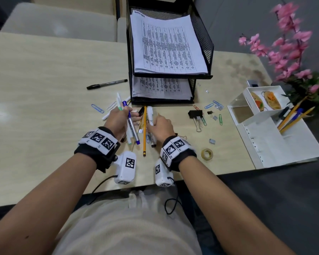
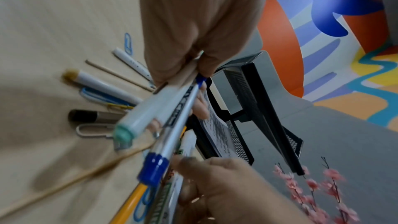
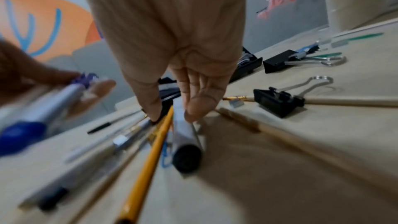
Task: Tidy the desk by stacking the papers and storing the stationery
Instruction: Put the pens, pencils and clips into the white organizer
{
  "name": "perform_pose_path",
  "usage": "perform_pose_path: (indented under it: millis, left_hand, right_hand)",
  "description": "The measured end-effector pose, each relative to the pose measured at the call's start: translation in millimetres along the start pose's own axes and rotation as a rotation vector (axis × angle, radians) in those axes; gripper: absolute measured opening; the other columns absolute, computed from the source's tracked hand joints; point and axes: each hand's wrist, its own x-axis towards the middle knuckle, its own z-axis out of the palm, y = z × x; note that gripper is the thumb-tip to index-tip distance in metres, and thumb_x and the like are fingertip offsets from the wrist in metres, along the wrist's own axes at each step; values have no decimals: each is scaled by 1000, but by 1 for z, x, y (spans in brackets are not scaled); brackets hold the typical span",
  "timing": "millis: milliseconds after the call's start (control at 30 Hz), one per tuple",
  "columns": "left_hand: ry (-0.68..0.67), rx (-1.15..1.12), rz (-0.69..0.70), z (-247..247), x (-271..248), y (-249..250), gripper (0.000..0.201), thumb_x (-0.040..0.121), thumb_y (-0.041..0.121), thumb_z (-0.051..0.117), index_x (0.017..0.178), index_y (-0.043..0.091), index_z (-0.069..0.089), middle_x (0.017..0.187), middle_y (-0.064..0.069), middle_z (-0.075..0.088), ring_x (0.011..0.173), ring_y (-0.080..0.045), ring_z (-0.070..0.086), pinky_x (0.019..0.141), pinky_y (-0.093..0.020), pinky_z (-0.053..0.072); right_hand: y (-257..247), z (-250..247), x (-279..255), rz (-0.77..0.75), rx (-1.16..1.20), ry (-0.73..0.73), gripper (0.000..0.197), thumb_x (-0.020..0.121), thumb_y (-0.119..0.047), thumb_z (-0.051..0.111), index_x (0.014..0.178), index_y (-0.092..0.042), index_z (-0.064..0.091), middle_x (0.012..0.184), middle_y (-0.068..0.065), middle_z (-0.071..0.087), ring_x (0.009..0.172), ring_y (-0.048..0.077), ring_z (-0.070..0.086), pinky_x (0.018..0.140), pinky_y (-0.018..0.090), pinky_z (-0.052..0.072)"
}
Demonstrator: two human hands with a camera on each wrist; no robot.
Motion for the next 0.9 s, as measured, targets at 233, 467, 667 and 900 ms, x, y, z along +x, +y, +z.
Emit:
perform_pose_path:
  millis: [233,467,667,900]
  left_hand:
    - [22,152,-21,25,5,-8,31,102,21,32,76,10,47,65,-7,45,34,-8,54,41,-19,47]
    - [-180,533,110,131,8,-20,30,99,29,37,73,15,44,71,-2,42,71,-20,41,62,-26,34]
    - [-406,653,361,253,-15,-22,26,99,24,38,78,14,49,76,-4,47,83,-17,43,74,-27,32]
    - [-518,722,545,385,-33,-32,18,89,23,58,91,6,60,90,-13,65,82,-25,58,77,-31,44]
  right_hand:
    - [18,-11,-2,14,61,-42,28,83,-17,61,63,-18,41,88,12,57,94,28,56,70,28,43]
    - [88,-126,-36,41,494,374,55,78,-8,66,125,-12,39,101,8,60,91,26,61,82,40,53]
    - [177,-238,-57,37,611,777,116,62,-5,72,140,-48,-4,127,19,56,91,32,68,75,51,58]
    - [252,-313,-54,153,446,867,121,63,-7,77,132,-63,-5,107,25,64,79,37,68,63,47,60]
